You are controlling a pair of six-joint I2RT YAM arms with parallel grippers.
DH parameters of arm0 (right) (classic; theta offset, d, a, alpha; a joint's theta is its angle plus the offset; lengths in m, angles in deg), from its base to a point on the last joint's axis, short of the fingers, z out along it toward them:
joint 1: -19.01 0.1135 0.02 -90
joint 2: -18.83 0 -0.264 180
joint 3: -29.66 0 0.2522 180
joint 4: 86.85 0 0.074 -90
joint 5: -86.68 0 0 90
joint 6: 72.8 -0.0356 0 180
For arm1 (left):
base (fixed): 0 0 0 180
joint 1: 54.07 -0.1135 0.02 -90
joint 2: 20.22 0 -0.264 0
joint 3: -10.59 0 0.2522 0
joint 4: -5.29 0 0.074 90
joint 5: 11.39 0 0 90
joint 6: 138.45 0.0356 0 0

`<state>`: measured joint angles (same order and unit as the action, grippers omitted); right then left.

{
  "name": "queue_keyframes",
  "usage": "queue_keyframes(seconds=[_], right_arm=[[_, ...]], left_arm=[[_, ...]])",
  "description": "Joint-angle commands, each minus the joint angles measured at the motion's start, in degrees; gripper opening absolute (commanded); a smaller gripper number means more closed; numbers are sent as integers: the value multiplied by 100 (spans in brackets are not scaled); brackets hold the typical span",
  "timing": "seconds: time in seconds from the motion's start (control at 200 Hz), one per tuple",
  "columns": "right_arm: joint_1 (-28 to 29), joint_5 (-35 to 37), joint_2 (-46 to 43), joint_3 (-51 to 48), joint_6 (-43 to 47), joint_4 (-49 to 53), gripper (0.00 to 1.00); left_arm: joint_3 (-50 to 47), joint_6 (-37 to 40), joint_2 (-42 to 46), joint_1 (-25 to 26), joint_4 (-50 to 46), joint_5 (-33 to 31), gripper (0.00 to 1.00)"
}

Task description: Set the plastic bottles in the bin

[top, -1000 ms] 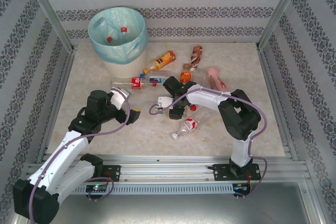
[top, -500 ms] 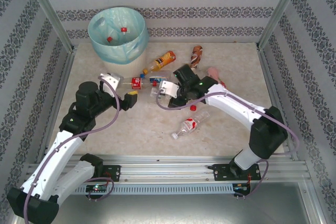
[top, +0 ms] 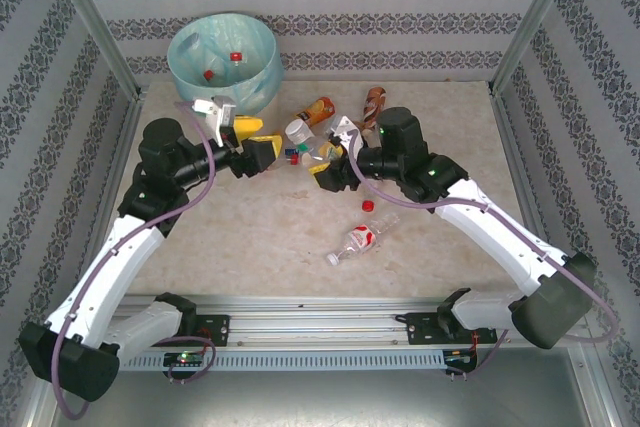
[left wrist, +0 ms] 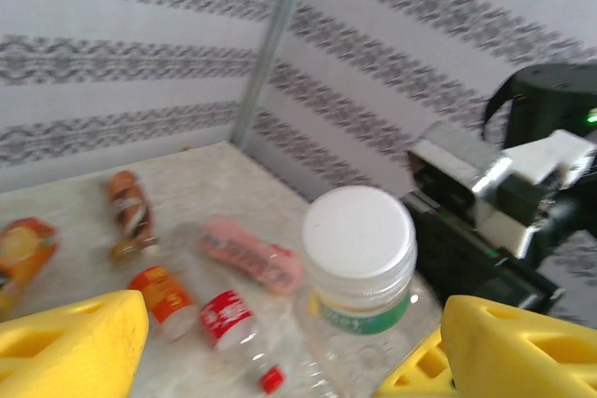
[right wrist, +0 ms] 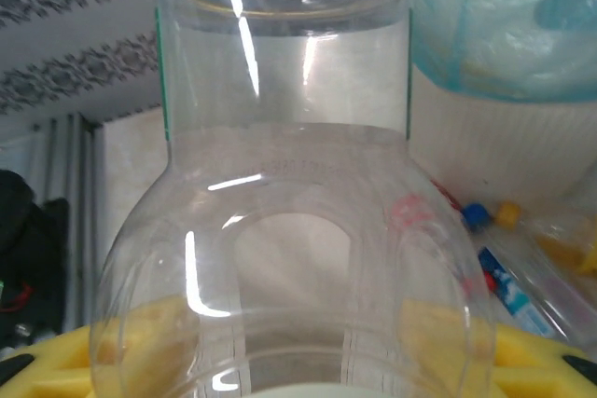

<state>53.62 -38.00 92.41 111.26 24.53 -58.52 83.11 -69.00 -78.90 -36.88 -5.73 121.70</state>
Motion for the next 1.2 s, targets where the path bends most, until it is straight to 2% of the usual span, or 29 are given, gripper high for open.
queue_keyframes(seconds=[0.0, 0.21, 0.445, 0.6, 0.814, 1.194], right_arm=[[-18, -689, -72, 78, -572, -543, 50], [78, -911, -38, 14, -878, -937, 50], [296, -962, 129, 140, -1066, -943, 49], [630, -996, 412, 248, -1099, -1135, 50], [864, -1101, 829, 607, -1164, -1127, 50], [868, -711, 750, 543, -1253, -1248, 51]], left_arm=[[152, -938, -127, 30, 1182, 982, 82], [386, -1049, -372, 44, 799, 997, 74], [94, -1628, -397, 140, 1506, 1287, 74], [12, -1563, -357, 212, 1516, 1220, 73], [115, -1271, -335, 213, 1348, 918, 48], [-49, -1240, -82, 210, 1335, 685, 16]])
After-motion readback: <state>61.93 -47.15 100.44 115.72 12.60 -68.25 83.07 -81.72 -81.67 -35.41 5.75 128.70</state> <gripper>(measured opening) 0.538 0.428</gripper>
